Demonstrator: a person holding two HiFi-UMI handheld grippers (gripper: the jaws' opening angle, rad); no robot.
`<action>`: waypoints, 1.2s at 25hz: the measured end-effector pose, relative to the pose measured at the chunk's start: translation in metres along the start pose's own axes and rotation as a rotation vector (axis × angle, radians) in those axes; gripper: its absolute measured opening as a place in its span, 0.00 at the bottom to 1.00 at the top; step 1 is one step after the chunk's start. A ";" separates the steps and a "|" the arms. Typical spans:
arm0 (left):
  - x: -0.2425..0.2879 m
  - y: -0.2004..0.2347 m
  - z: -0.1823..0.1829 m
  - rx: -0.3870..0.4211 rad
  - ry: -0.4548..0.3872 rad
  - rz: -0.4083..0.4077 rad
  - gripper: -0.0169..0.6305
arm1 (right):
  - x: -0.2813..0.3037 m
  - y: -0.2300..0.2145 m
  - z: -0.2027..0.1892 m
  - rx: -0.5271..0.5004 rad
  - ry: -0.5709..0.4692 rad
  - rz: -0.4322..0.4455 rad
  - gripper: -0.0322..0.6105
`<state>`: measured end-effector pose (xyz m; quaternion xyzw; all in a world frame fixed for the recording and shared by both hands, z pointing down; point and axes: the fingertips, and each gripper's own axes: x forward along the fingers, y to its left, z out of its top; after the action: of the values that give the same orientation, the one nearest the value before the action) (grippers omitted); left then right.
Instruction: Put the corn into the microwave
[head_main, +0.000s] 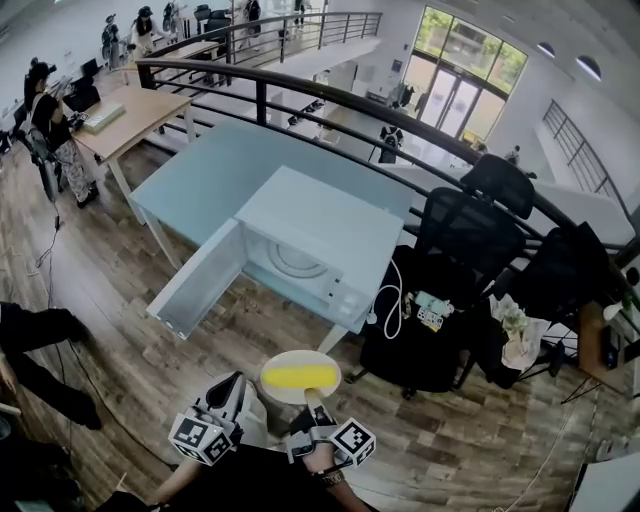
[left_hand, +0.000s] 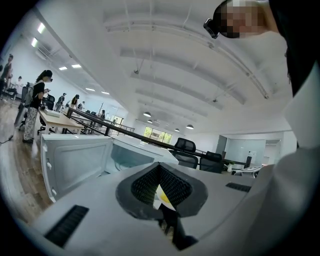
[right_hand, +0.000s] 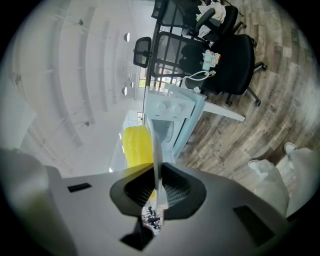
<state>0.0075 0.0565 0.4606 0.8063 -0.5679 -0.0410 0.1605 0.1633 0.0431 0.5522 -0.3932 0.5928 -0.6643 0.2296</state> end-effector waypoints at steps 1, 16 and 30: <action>0.005 0.004 0.001 -0.003 0.005 -0.002 0.03 | 0.005 0.000 0.000 0.003 -0.001 -0.013 0.10; 0.069 0.066 0.031 0.000 0.039 -0.056 0.03 | 0.084 0.016 0.007 0.028 -0.051 -0.034 0.10; 0.123 0.124 0.057 0.028 0.049 -0.188 0.03 | 0.154 0.025 0.008 0.064 -0.189 -0.032 0.10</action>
<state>-0.0754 -0.1079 0.4590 0.8589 -0.4862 -0.0282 0.1583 0.0758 -0.0852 0.5660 -0.4559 0.5407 -0.6465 0.2861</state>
